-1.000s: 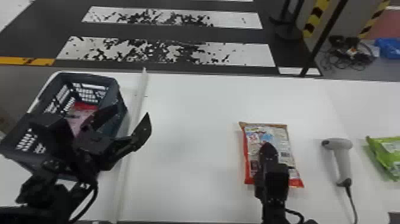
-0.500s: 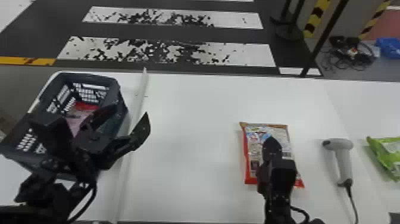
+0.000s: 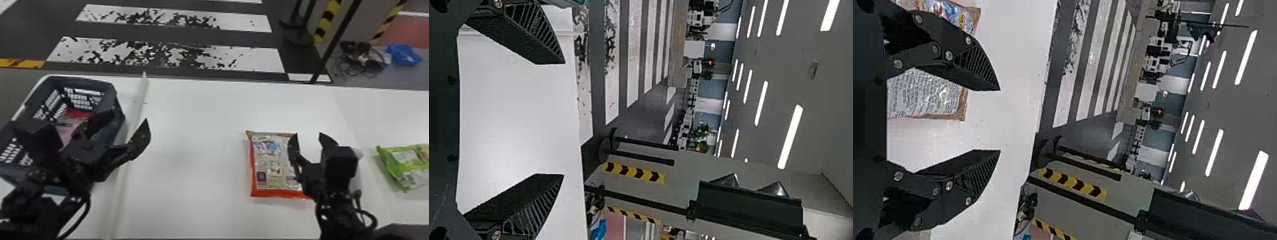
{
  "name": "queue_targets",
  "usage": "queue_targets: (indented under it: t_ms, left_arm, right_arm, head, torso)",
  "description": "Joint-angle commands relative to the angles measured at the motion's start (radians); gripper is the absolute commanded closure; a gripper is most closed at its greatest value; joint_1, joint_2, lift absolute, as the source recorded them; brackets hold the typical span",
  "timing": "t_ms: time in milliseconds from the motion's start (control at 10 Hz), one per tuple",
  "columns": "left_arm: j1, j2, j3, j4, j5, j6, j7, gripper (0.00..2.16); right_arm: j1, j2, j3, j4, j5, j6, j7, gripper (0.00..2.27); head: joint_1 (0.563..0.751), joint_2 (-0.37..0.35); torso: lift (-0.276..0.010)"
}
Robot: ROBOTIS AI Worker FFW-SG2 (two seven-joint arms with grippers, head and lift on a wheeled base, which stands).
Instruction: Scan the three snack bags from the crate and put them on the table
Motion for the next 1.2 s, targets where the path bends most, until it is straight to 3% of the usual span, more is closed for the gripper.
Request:
queue_targets:
  t_ms: [0, 300, 600, 1100]
  left_arm:
    - [0.001, 0.000, 0.001, -0.001, 0.002, 0.000, 0.001, 0.06]
    - [0.008, 0.000, 0.001, 0.005, 0.014, 0.000, 0.007, 0.06]
    - [0.005, -0.006, -0.016, -0.001, 0.016, 0.034, 0.092, 0.06]
    - [0.010, -0.009, -0.028, 0.000, -0.006, 0.037, 0.093, 0.06]
  right_arm:
    - [0.025, -0.002, -0.096, -0.015, -0.054, 0.023, 0.053, 0.03]
    - [0.035, 0.005, -0.264, 0.008, -0.179, 0.045, 0.205, 0.04]
    - [-0.017, 0.021, -0.389, 0.155, -0.244, 0.057, 0.357, 0.05]
    - [-0.161, 0.017, -0.428, 0.428, -0.239, 0.091, 0.486, 0.08]
  head:
    - [0.695, -0.100]
    - [0.695, -0.175]
    - [0.695, -0.233]
    - [0.695, -0.321]
  torso:
    - [-0.094]
    - [-0.094]
    - [-0.094]
    - [-0.094]
